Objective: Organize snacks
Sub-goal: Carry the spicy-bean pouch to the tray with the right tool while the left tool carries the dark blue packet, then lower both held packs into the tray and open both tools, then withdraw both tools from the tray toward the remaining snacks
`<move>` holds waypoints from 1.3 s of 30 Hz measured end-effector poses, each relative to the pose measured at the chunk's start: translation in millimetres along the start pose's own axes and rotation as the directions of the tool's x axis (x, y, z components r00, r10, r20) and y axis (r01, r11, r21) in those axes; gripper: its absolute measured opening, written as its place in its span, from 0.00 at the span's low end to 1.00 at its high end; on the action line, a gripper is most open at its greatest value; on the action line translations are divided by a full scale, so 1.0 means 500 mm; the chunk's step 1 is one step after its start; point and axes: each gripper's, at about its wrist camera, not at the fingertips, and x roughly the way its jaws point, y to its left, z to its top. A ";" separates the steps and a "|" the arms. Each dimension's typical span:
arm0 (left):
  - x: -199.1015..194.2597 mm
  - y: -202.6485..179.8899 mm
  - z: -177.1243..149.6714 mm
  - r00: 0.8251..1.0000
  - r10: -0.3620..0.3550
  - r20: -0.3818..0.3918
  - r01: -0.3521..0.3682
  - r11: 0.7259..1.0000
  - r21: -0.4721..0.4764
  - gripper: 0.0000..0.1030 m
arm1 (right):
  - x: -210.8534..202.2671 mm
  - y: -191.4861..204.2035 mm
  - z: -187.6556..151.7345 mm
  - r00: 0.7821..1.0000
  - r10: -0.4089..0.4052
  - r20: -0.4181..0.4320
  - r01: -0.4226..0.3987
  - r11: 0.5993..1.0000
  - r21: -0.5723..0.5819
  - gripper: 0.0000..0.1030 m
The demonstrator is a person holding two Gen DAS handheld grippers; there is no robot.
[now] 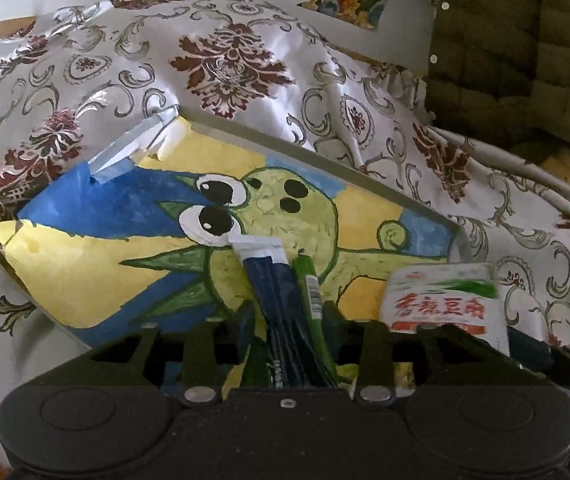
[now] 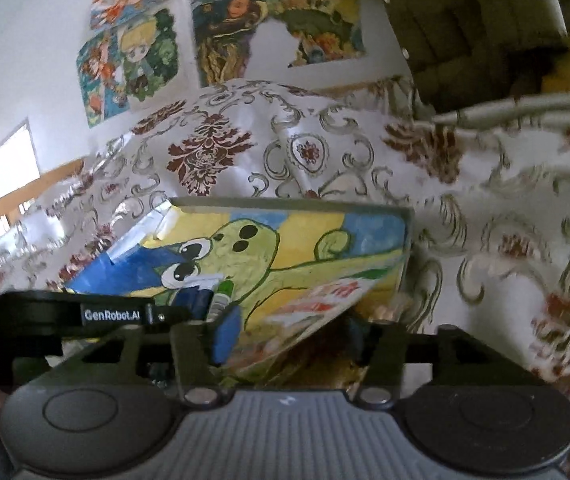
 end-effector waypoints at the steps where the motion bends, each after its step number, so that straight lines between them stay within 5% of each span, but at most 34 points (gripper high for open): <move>1: -0.003 0.000 0.000 1.000 0.000 0.006 0.000 1.000 -0.002 0.47 | -0.001 0.003 0.002 1.000 -0.008 0.004 0.008 1.000 -0.013 0.66; 13: -0.074 0.017 0.020 0.992 0.063 0.112 -0.059 0.997 -0.039 0.99 | -0.029 -0.013 0.028 0.997 -0.038 0.061 0.037 0.999 0.020 0.94; 23: -0.214 0.034 0.022 0.963 0.198 0.183 -0.199 0.980 -0.011 0.99 | -0.092 0.017 0.061 0.988 -0.042 0.152 0.042 0.999 0.008 1.00; 29: -0.327 0.056 0.000 0.948 0.220 0.229 -0.215 0.975 -0.048 0.99 | -0.160 0.062 0.063 0.971 -0.096 0.221 0.106 0.994 -0.032 1.00; 39: -0.490 0.094 -0.080 0.930 0.265 0.255 -0.262 0.964 -0.044 0.99 | -0.273 0.089 0.045 0.974 0.029 0.226 -0.025 0.999 -0.022 1.00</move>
